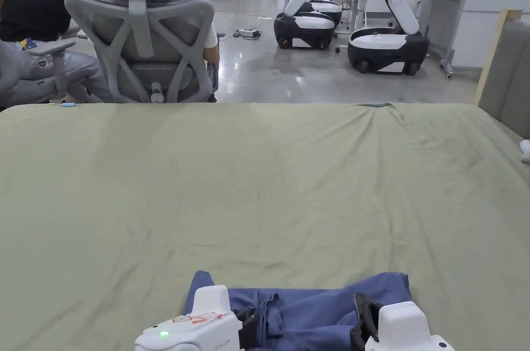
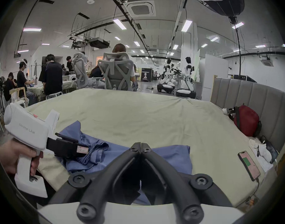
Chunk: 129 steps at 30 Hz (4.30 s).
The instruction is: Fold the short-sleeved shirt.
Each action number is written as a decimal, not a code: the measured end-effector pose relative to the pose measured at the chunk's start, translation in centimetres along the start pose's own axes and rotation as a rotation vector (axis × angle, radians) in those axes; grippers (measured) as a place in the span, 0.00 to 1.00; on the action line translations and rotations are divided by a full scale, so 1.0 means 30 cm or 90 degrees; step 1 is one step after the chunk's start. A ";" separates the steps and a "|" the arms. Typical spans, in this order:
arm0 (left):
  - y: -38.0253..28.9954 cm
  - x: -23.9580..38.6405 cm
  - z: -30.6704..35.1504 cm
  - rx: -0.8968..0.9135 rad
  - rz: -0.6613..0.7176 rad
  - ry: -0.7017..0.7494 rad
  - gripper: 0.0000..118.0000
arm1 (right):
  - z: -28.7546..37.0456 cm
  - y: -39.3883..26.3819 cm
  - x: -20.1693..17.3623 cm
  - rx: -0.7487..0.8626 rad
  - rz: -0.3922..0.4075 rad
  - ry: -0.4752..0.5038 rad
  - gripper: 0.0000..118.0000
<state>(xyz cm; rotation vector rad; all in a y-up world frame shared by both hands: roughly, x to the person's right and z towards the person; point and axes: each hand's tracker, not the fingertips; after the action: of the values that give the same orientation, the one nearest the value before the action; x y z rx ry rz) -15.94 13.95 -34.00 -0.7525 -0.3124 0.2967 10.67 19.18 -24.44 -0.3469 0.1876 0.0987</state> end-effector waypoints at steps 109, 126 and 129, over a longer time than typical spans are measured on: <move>-0.028 -0.376 0.176 -0.014 0.310 -0.179 0.92 | -0.389 -0.038 0.002 -0.310 -0.220 0.136 0.00; 0.077 -0.403 0.113 -0.035 0.259 -0.178 0.22 | -0.324 0.128 -0.242 -0.206 -0.044 0.141 0.00; 0.125 -0.560 0.226 -0.019 0.230 -0.141 0.22 | -0.340 0.190 -0.422 -0.187 0.012 0.172 0.00</move>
<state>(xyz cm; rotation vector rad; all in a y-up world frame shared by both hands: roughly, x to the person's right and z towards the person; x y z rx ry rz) -34.43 14.51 -34.83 -0.8061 -0.3907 0.7207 -4.12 20.17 -33.20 -0.6518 0.4464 0.0983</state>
